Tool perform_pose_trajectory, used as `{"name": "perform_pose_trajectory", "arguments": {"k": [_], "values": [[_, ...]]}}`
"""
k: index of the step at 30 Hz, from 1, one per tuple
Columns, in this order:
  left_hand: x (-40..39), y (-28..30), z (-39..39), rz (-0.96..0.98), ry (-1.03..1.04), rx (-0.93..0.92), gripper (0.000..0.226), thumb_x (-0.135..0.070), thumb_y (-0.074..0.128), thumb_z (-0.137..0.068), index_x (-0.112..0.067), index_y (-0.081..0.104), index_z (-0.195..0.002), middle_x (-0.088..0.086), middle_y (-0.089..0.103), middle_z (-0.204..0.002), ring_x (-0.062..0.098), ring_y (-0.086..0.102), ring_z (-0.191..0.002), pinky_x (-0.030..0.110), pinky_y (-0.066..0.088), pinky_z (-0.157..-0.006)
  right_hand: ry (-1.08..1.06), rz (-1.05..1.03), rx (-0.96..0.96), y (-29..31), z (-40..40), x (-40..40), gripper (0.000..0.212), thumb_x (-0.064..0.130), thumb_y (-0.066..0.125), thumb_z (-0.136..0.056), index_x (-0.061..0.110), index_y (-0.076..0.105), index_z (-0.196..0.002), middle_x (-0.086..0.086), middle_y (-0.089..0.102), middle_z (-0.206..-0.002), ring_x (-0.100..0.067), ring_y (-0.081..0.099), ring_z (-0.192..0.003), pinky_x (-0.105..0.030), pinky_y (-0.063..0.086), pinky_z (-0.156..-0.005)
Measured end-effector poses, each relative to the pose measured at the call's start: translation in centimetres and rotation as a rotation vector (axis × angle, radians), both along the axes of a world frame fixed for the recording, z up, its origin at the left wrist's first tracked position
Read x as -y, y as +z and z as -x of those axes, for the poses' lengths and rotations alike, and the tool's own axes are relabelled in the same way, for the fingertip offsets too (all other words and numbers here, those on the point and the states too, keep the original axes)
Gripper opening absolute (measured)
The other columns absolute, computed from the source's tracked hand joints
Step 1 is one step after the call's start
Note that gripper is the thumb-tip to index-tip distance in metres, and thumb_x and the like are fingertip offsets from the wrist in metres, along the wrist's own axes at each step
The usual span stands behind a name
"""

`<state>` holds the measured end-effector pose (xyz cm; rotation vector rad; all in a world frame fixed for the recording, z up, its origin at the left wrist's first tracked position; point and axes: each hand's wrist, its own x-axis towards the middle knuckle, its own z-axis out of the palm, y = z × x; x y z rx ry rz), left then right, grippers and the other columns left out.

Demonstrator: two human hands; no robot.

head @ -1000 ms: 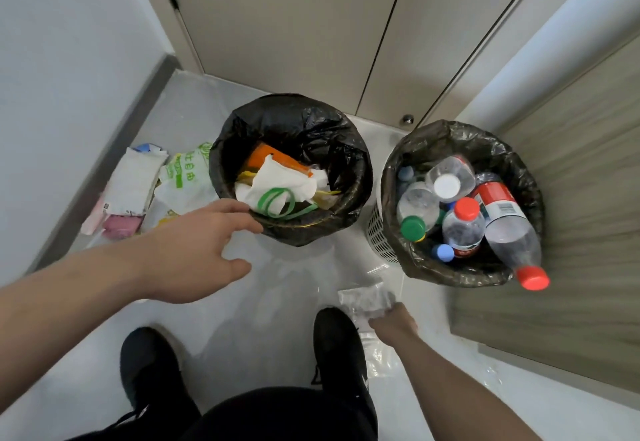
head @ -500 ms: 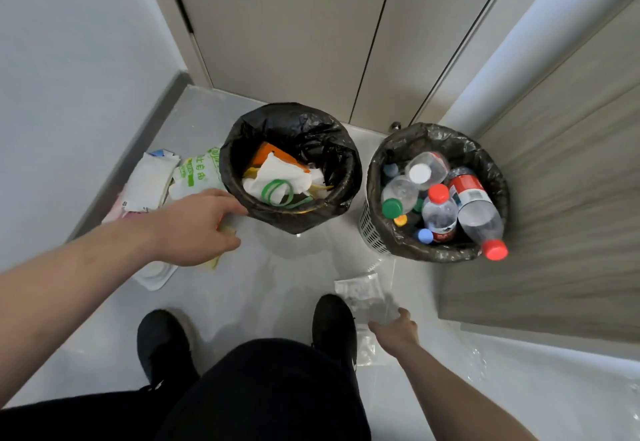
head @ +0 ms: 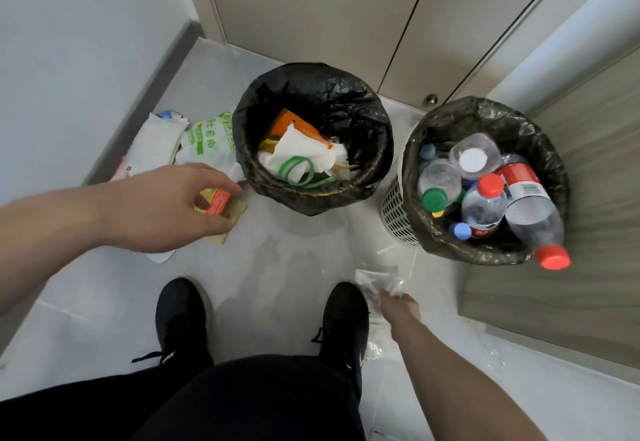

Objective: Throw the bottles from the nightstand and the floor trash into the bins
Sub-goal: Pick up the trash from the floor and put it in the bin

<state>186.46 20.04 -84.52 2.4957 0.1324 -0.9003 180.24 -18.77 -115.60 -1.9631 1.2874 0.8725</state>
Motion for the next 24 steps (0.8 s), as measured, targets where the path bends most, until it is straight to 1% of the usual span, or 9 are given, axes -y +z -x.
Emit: {"name": "perform_pose_trajectory", "arguments": {"k": [2,6,9,11,13,15,20,22,24], "values": [[-0.1,0.1,0.1,0.003,0.002,-0.006,0.045,-0.044,0.071,-0.086,-0.046,0.059,-0.129,-0.02,0.051,-0.133,0.001,0.062,-0.107,0.034,0.05,-0.1,-0.069,0.061,0.05,-0.8,0.9,0.8,0.054,0.052,0.063,-0.083,0.019,0.066,-0.126,-0.007,0.066,-0.104,-0.032,0.064,-0.092,-0.045,0.057,-0.092],[0.4,0.5,0.3,-0.019,-0.041,-0.008,0.049,-0.043,0.071,-0.088,-0.044,0.057,-0.135,-0.018,0.05,-0.137,0.005,0.062,-0.11,0.031,0.048,-0.099,-0.156,0.172,-0.015,1.5,5.1,1.9,0.052,0.059,0.058,-0.085,0.019,0.066,-0.118,-0.009,0.065,-0.109,-0.032,0.061,-0.088,-0.037,0.052,-0.086],[0.9,1.0,0.3,-0.017,-0.063,0.009,0.048,-0.045,0.069,-0.089,-0.045,0.056,-0.135,-0.021,0.049,-0.14,0.007,0.058,-0.116,0.027,0.043,-0.096,-0.316,0.058,-0.005,2.0,8.1,1.7,0.05,0.053,0.065,-0.087,0.015,0.064,-0.119,-0.006,0.066,-0.102,-0.034,0.063,-0.09,-0.043,0.057,-0.087],[1.1,1.2,0.2,-0.018,-0.065,0.029,0.048,-0.045,0.069,-0.089,-0.044,0.056,-0.135,-0.022,0.048,-0.141,0.007,0.056,-0.119,0.025,0.04,-0.096,-0.429,-0.078,-0.03,2.3,8.3,1.0,0.033,0.043,0.068,-0.09,0.014,0.063,-0.106,-0.006,0.06,-0.088,-0.037,0.065,-0.092,-0.05,0.059,-0.09],[1.3,1.3,0.3,-0.021,-0.078,0.028,0.047,-0.045,0.069,-0.09,-0.044,0.056,-0.136,-0.021,0.048,-0.142,0.007,0.056,-0.12,0.025,0.04,-0.096,-0.581,-0.184,-0.046,1.6,7.3,0.4,0.02,0.029,0.069,-0.092,0.014,0.062,-0.103,-0.008,0.062,-0.094,-0.033,0.065,-0.098,-0.044,0.06,-0.081],[1.3,1.5,0.3,-0.019,-0.083,0.027,0.047,-0.044,0.069,-0.09,-0.043,0.057,-0.136,-0.019,0.048,-0.142,0.008,0.056,-0.119,0.025,0.041,-0.096,-0.684,-0.255,-0.018,1.2,6.2,-0.1,0.027,0.021,0.072,-0.088,0.015,0.064,-0.113,-0.009,0.066,-0.107,-0.029,0.065,-0.096,-0.041,0.058,-0.075],[1.3,1.8,0.5,-0.01,-0.053,-0.002,0.048,-0.043,0.07,-0.089,-0.045,0.057,-0.135,-0.016,0.049,-0.139,0.007,0.062,-0.11,0.028,0.047,-0.097,-0.615,-0.299,0.15,0.7,3.4,-1.1,0.055,0.025,0.081,-0.084,0.017,0.059,-0.134,-0.006,0.068,-0.089,-0.023,0.065,-0.078,-0.044,0.059,-0.094],[1.3,1.7,0.4,-0.017,-0.042,-0.011,0.048,-0.042,0.07,-0.089,-0.045,0.056,-0.135,-0.017,0.049,-0.138,0.005,0.062,-0.109,0.027,0.047,-0.095,-0.507,-0.331,0.187,0.6,2.1,-1.7,0.068,0.028,0.087,-0.077,0.015,0.059,-0.137,-0.006,0.072,-0.089,-0.023,0.064,-0.078,-0.041,0.06,-0.09],[1.3,1.6,0.2,-0.015,-0.036,-0.02,0.048,-0.041,0.07,-0.09,-0.045,0.056,-0.135,-0.017,0.049,-0.138,0.004,0.062,-0.109,0.026,0.047,-0.094,-0.312,-0.361,0.179,-0.2,0.7,-2.1,0.061,0.035,0.089,-0.068,0.013,0.07,-0.122,-0.004,0.075,-0.091,-0.022,0.067,-0.077,-0.037,0.06,-0.078]]}}
